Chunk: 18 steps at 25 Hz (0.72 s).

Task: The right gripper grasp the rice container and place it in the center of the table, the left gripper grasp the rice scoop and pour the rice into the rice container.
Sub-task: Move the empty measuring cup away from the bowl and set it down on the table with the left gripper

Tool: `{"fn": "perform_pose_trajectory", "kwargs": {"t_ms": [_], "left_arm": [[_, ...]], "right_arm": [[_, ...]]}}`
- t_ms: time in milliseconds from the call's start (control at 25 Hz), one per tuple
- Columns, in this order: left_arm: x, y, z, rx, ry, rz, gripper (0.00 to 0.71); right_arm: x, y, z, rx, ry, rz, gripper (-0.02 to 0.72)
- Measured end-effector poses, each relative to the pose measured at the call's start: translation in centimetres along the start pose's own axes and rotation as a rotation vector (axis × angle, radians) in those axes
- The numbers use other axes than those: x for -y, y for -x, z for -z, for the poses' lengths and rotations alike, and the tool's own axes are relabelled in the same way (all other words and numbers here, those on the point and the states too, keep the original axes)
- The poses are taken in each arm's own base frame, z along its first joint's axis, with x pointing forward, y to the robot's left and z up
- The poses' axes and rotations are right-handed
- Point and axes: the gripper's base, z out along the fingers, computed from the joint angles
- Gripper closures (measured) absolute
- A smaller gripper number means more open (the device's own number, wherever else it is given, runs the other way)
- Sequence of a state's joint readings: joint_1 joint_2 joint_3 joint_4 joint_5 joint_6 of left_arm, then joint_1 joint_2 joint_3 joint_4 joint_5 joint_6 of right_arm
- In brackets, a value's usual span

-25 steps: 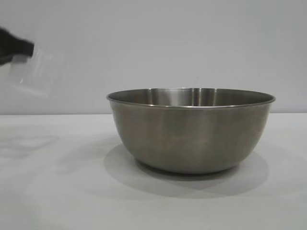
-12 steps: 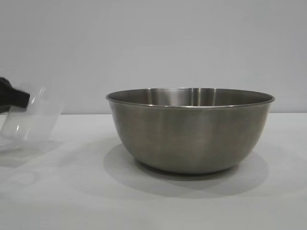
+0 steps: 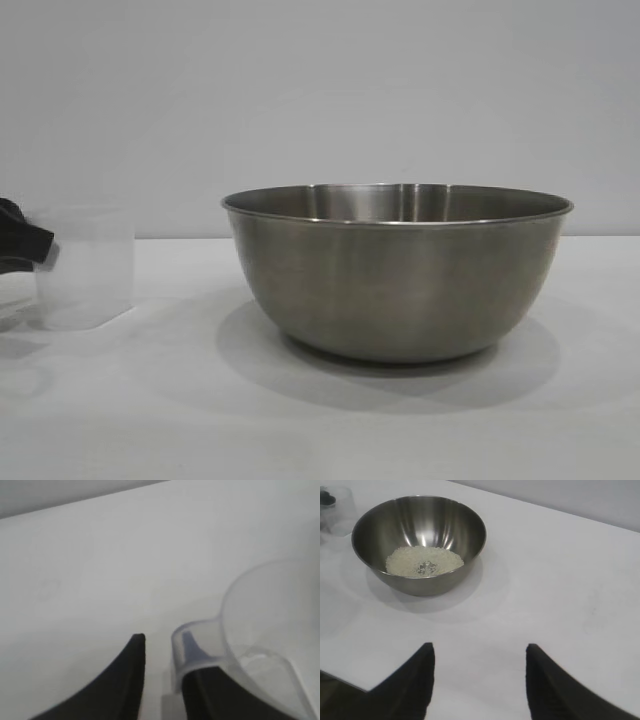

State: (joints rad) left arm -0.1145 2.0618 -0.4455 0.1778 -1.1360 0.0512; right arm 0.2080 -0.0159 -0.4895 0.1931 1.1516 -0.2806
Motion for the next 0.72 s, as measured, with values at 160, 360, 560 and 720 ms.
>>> {"fn": "perform_pose_trajectory", "kwargs": {"t_ms": [160,360,560,720], "left_arm": [[0.2,-0.2,1.0,-0.018,0.001,0.004,0.464],[0.1,0.8,2.9,0.007,0.035,0.015,0.480],[-0.5,1.6,5.5,0.032,0.134,0.061,0.480],[-0.9,3.0,6.4,0.096,0.177,0.108,0.480]], "right_arm": [[0.0,0.0,0.0,0.000,0.000,0.000,0.320],[0.0,0.0,0.0,0.000,0.000,0.000,0.320],[0.0,0.0,0.0,0.000,0.000,0.000,0.320],[0.0,0.0,0.0,0.000,0.000,0.000,0.320]]}}
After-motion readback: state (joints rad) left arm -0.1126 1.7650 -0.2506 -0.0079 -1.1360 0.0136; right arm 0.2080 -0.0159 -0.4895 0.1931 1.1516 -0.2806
